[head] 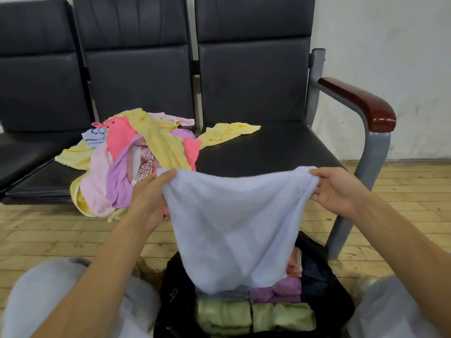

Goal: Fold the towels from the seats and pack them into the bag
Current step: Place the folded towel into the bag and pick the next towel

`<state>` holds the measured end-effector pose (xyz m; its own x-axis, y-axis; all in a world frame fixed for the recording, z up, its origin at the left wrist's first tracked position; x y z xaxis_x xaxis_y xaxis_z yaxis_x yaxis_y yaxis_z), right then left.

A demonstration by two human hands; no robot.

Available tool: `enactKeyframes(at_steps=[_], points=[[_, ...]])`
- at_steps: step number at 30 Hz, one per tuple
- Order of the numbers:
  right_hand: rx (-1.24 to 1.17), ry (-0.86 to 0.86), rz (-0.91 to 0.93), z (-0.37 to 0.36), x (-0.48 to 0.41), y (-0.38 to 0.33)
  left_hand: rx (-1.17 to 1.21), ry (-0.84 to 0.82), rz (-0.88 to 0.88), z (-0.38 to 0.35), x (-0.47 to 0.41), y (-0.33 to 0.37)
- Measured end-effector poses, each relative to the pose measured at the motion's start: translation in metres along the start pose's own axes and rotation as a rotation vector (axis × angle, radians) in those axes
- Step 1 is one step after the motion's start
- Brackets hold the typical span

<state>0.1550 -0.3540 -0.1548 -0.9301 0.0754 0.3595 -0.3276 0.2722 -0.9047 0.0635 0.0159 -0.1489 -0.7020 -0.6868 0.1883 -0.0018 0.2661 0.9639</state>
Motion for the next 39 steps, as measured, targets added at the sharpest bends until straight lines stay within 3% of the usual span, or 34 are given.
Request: enactKeyframes(at_steps=[5,11,14,19,27,34,39], points=[[-0.14,0.057,0.048,0.005,0.004,-0.011,-0.022,-0.121,-0.158,-0.009,0.009,0.018],[-0.145,0.16,0.124,0.011,0.006,-0.016,-0.592,0.01,-0.64,-0.009,0.021,0.042],[0.0,0.243,0.194,0.013,0.005,-0.02,-0.679,0.069,-0.735,-0.007,0.026,0.052],[0.194,0.356,0.284,0.019,0.003,-0.023,-0.53,0.076,-0.624,0.0,0.023,0.056],[0.167,0.351,0.32,0.025,0.007,-0.03,-0.046,0.113,-0.087,0.013,0.006,0.024],[0.271,0.301,0.414,0.025,0.014,-0.042,-0.077,0.113,-0.098,0.009,-0.002,0.018],[0.401,0.288,0.518,0.025,0.018,-0.052,-0.261,0.117,-0.339,0.007,0.005,0.038]])
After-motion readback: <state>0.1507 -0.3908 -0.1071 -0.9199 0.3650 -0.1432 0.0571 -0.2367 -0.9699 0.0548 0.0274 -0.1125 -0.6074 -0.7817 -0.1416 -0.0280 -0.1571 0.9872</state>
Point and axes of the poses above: each hand's wrist, its own x-axis away from the middle knuckle, its own z-axis out of the back of the hand, y = z × x, the point moved 9 cm from there along -x, towards the middle knuckle, and after that the axes turned 13 degrees about y, right-handed, at the moved point
